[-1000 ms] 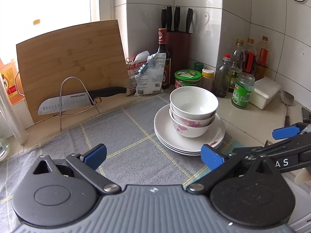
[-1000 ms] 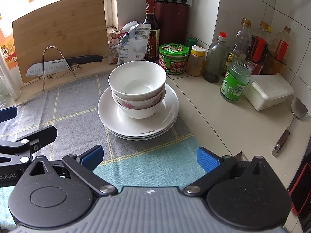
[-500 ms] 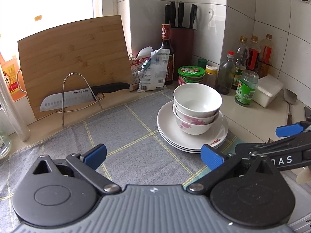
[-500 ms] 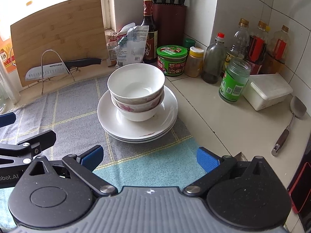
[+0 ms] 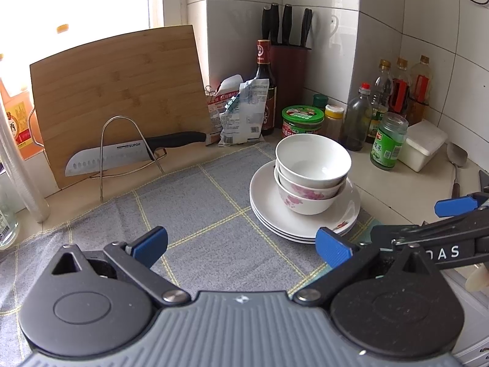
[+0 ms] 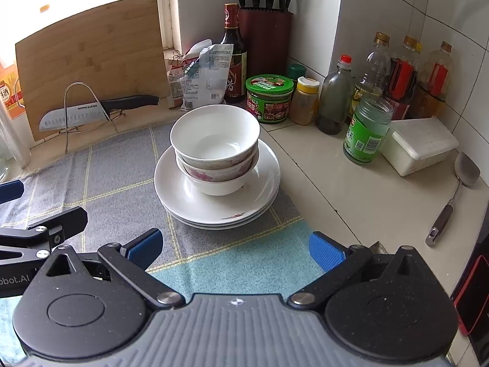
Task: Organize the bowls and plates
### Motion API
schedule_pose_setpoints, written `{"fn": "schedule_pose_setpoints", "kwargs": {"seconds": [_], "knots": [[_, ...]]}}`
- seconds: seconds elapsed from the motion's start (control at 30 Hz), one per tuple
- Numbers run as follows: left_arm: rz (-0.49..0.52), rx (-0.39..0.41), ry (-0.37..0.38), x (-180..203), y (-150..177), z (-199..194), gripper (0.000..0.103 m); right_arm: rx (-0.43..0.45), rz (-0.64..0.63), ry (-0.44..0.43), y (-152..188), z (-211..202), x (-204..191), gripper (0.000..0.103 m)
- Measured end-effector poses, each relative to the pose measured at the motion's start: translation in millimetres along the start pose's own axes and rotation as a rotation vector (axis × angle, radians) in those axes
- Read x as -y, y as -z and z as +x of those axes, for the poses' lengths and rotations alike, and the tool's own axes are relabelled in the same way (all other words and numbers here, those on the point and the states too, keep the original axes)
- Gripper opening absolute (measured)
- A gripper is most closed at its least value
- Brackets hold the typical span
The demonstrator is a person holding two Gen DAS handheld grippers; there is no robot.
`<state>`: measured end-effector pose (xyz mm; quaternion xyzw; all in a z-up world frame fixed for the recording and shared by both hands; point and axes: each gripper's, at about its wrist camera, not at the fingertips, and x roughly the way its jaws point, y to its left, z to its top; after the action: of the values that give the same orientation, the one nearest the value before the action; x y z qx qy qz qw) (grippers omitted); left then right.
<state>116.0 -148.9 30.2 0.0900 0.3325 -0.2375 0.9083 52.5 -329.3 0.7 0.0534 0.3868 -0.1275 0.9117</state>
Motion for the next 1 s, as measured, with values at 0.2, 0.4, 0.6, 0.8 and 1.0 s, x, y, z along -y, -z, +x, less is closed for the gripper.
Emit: {"fn": "schedule_pose_setpoints", "kwargs": {"seconds": [0.2, 0.4, 0.6, 0.8, 1.0], "knots": [[0.005, -0.003, -0.001, 1.7, -0.6, -0.2, 0.102, -0.004, 0.007, 0.004, -0.5, 0.4, 1.3, 0.103], [0.007, -0.005, -0.002, 2.1, -1.0, 0.5, 0.102, -0.003, 0.009, 0.011, -1.9, 0.8, 1.3, 0.103], [0.008, -0.007, -0.007, 2.8, -2.5, 1.6, 0.102, -0.005, 0.010, 0.013, -4.1, 2.5, 1.4, 0.103], [0.008, -0.014, -0.011, 1.9, -4.1, 3.2, 0.102, -0.004, 0.009, 0.013, -4.6, 2.8, 1.3, 0.103], [0.011, -0.014, -0.014, 1.8, -4.7, 3.9, 0.102, -0.005, 0.012, 0.011, -6.2, 3.2, 1.1, 0.103]]}}
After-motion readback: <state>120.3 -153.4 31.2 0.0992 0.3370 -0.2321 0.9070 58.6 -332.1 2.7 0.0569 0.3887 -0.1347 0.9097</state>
